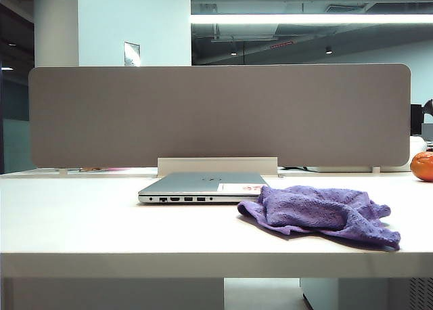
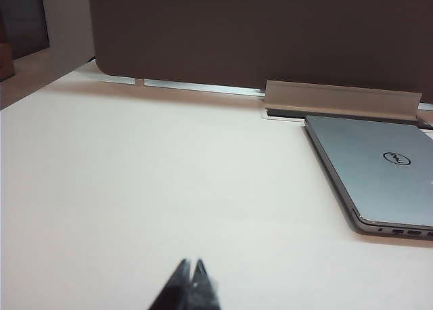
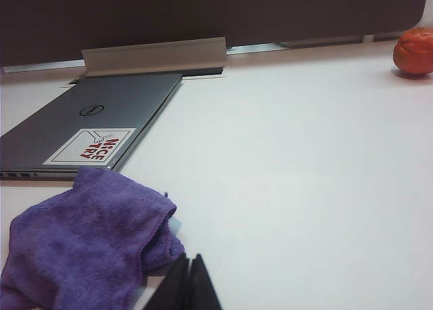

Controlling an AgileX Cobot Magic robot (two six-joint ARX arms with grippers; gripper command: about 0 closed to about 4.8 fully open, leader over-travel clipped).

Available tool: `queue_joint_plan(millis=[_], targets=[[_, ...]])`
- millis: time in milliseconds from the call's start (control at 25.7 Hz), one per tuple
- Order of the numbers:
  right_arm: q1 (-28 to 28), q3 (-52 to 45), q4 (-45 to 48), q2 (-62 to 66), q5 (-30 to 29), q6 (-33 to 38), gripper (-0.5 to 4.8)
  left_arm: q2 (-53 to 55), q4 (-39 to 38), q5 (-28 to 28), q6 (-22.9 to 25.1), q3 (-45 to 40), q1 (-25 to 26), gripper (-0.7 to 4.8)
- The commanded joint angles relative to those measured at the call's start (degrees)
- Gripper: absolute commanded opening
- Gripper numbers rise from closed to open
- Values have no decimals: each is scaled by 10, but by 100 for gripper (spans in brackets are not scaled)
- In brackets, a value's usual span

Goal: Pick up the purple rag and put it over the laptop.

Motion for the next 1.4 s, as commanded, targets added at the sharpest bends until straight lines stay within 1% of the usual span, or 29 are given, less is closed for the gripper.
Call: queue_joint_plan(millis=[39, 856, 934, 1012, 1168, 1246, 1401], targets=[[0, -2, 6, -1, 3, -2, 22, 1, 3, 0, 2, 2, 0, -6], [0, -2, 5, -1, 0, 5, 22, 1, 2, -4, 2, 2, 0, -6], [0, -2, 5, -1, -13, 18, 22, 1, 2, -4, 2, 2, 0, -6], [0, -2, 3, -1, -52, 50, 22, 1, 2, -4, 2, 2, 0, -6], [0, -2, -21, -1, -94, 50, 22, 1, 2, -4, 2, 2, 0, -6], [0, -2, -37, 1, -109, 52, 22, 1, 1, -4, 2, 2, 0, -6], [1, -2, -37, 0, -109, 65, 22, 1, -2, -4, 2, 2, 0, -6]])
